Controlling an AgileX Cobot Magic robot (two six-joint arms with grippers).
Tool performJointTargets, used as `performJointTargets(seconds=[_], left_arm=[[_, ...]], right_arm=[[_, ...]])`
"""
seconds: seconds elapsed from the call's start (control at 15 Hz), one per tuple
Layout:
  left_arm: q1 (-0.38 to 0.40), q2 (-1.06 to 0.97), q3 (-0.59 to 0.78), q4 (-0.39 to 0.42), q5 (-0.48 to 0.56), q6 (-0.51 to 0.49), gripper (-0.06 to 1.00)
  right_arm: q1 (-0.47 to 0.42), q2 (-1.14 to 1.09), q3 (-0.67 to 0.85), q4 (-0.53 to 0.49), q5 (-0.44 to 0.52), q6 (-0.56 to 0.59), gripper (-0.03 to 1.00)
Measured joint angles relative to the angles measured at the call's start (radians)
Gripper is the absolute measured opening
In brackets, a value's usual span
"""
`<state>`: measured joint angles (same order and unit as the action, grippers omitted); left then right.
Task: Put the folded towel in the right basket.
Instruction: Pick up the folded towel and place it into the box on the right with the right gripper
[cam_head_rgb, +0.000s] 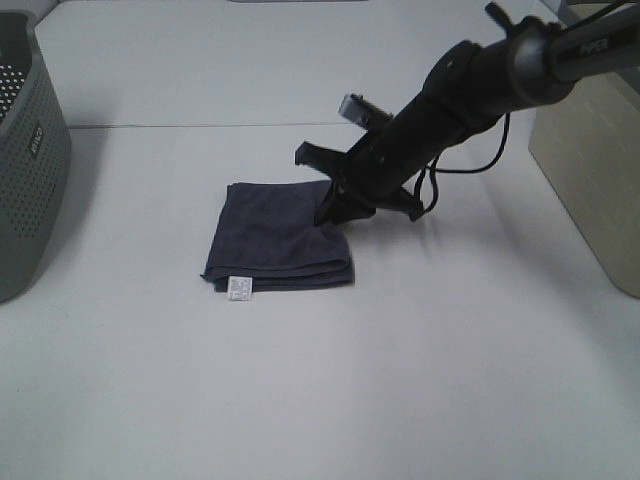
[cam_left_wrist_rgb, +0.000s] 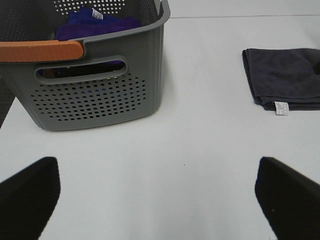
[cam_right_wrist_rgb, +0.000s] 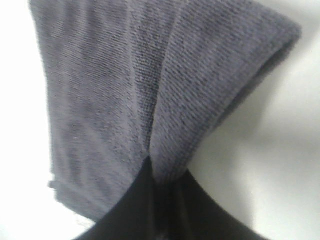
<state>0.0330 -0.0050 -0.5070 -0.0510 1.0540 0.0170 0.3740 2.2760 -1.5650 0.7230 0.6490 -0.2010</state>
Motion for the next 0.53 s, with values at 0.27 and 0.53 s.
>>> performJointTargets(seconds=[0.27,0.53], left_arm=[[0.0,0.0,0.0,0.0,0.0,0.0,0.99],[0.0,0.0,0.0,0.0,0.0,0.001,0.99]], right_arm=[[-0.084,-0.202,0.0,-0.041,0.016,-0.001,0.04],[-0.277,-0.417,-0.082,-0.111,0.101,-0.001,0.04]])
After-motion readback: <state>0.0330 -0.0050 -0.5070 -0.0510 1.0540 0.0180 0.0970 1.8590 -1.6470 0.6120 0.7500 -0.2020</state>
